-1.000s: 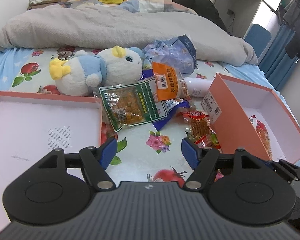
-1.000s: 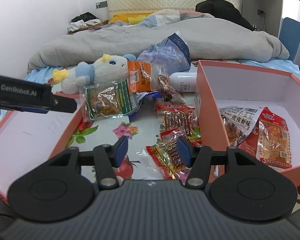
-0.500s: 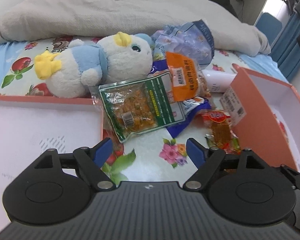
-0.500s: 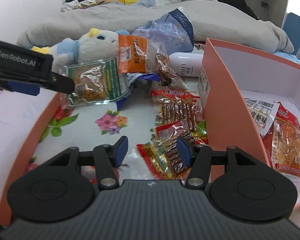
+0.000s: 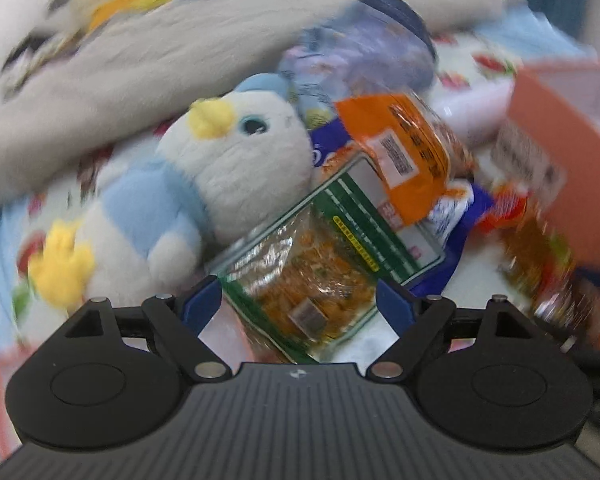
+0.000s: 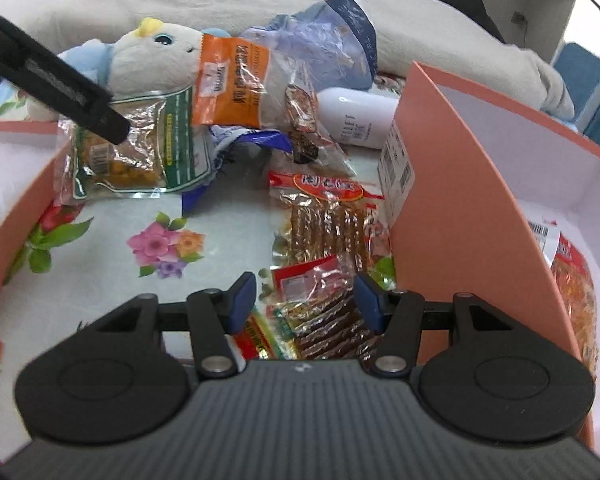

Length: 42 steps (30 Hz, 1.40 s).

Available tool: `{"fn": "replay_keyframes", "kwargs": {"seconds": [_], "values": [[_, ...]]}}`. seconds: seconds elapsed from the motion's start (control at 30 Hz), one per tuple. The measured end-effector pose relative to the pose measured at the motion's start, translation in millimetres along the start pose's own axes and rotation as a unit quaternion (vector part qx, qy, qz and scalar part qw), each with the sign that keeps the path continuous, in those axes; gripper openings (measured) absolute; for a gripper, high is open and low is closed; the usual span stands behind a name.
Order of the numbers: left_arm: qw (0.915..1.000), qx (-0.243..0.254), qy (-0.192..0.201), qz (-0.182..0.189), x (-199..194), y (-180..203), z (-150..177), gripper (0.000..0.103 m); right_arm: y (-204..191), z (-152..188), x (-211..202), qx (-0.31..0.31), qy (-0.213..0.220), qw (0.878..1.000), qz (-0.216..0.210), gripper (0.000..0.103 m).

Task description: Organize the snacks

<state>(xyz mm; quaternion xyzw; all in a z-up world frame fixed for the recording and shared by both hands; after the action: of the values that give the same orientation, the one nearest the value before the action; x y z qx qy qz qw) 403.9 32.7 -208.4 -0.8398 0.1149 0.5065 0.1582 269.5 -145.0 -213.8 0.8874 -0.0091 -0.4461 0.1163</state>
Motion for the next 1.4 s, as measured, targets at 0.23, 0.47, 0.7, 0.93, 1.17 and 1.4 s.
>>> {"fn": "replay_keyframes", "kwargs": {"seconds": [0.23,0.47,0.7,0.93,1.17,1.4], "values": [[0.9946,0.103,-0.011,-0.005,21.0,6.3,-10.5,0.094,-0.2,2.7,13.5,0.020,-0.022,1.000,-0.010,0.056],[0.9878,0.155,-0.018,-0.005,50.4,19.4,-7.5,0.095,-2.4,7.4,11.6,0.027,-0.032,0.998,-0.036,0.059],[0.9918,0.122,-0.026,0.030,59.1,17.0,-5.7,0.088,-5.8,12.0,8.9,0.021,-0.033,0.998,-0.051,0.059],[0.9942,0.091,-0.029,0.049,49.6,20.8,5.1,0.062,-8.4,19.2,0.4,0.014,-0.032,0.997,-0.069,0.059],[0.9950,0.096,-0.014,0.024,33.1,34.8,17.7,0.016,-7.0,23.6,-13.6,0.014,-0.022,0.996,-0.088,0.057],[0.9974,0.059,-0.017,0.038,21.7,38.4,32.8,0.002,-0.3,34.7,-29.0,0.016,-0.013,0.997,-0.078,0.057]]}}
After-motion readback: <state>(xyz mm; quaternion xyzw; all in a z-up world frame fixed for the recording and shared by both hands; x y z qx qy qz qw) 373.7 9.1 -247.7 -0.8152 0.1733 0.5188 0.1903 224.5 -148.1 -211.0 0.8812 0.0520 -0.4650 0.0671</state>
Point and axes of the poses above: each gripper's, at about its wrist camera, not at the fingertips, and x roughly the way its jaws point, y to its right, z to its underside, the point moved 3 cm from there along x, roughly the way its jaws point, and after that the axes turned 9 degrees about -y, right-handed, at the moved point
